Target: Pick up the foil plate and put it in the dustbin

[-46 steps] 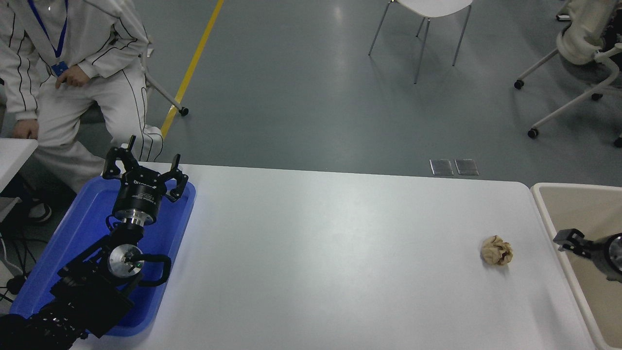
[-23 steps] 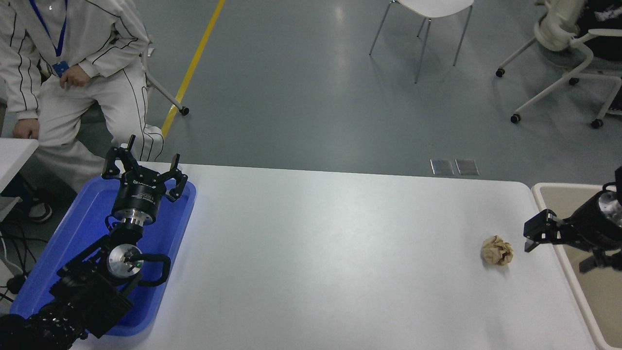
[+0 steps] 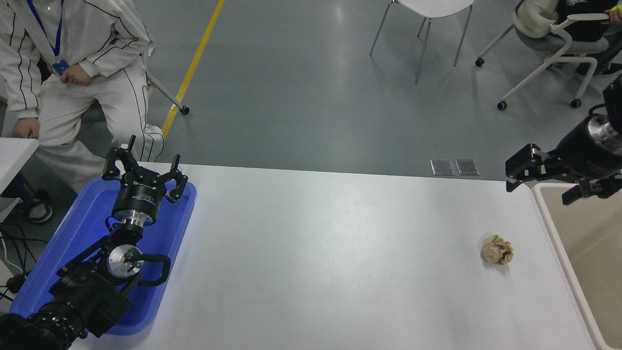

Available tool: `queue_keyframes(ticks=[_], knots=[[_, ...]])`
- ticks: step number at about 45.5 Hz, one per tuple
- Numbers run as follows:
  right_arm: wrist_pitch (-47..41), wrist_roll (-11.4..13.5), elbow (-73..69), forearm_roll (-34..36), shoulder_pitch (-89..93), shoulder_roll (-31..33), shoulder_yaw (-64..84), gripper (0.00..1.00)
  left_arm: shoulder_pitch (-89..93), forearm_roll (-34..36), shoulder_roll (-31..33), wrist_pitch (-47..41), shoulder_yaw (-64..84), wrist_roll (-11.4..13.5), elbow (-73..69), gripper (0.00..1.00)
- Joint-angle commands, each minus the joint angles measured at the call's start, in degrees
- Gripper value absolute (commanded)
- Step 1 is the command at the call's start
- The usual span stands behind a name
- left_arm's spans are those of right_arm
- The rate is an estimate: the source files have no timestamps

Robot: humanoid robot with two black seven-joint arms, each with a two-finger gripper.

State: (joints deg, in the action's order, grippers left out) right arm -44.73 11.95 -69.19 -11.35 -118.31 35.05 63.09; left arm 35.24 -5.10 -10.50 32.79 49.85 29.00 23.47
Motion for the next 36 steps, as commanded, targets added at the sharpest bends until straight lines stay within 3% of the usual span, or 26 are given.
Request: queue_keyframes(ticks=[1, 36], knots=[[-0.27, -0.09, -0.07, -0.69, -4.47, -2.09, 1.51, 1.00, 0.09, 0.00, 0.04, 0.00, -0.02, 0.00, 0.00, 1.00], [-0.27, 0.00, 0.11, -6.40, -4.47, -5.87, 0.11, 1.00, 0.00, 0.00, 0.04, 0.00, -0.02, 0.00, 0.00, 1.00]])
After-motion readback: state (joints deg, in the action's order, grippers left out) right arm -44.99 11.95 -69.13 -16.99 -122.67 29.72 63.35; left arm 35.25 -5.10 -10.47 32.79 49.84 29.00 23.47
